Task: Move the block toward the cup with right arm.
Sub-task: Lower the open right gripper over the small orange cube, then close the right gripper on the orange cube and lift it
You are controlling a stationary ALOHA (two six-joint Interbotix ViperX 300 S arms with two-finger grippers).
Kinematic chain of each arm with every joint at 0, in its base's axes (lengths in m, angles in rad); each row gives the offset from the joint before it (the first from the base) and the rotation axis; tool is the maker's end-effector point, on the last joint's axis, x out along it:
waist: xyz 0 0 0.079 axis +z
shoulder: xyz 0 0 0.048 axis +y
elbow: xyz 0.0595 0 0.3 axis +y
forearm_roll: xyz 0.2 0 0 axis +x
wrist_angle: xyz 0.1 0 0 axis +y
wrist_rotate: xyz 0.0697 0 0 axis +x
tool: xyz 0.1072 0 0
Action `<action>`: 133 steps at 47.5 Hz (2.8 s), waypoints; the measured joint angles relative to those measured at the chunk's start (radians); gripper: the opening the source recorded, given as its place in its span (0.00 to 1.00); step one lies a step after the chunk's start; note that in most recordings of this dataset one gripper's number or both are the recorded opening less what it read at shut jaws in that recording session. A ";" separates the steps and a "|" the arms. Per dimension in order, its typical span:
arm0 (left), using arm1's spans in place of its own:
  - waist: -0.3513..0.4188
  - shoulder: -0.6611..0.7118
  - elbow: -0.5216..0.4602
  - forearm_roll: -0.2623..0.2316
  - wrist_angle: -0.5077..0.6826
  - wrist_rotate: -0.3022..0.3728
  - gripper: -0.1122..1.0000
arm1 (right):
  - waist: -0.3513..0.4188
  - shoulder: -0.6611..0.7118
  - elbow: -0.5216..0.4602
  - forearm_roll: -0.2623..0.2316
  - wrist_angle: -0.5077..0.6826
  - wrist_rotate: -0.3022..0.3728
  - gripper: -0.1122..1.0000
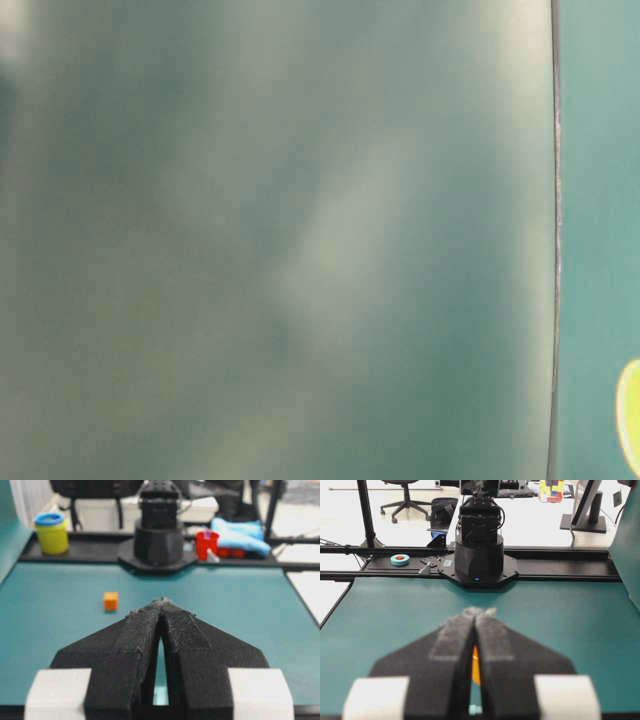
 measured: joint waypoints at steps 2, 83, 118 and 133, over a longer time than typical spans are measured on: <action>0.000 0.000 -0.002 0.000 0.003 0.000 0.10 | 0.000 0.000 0.000 0.000 0.002 0.000 0.11; 0.000 0.002 -0.009 0.012 0.057 0.017 0.10 | -0.376 0.080 -0.071 0.008 0.712 0.436 0.63; 0.000 -0.017 -0.009 0.012 0.130 0.018 0.10 | -0.385 0.503 -0.206 0.002 0.969 0.793 0.63; 0.000 -0.017 -0.009 0.012 0.152 0.018 0.10 | -0.371 0.606 -0.213 -0.020 1.005 0.916 0.62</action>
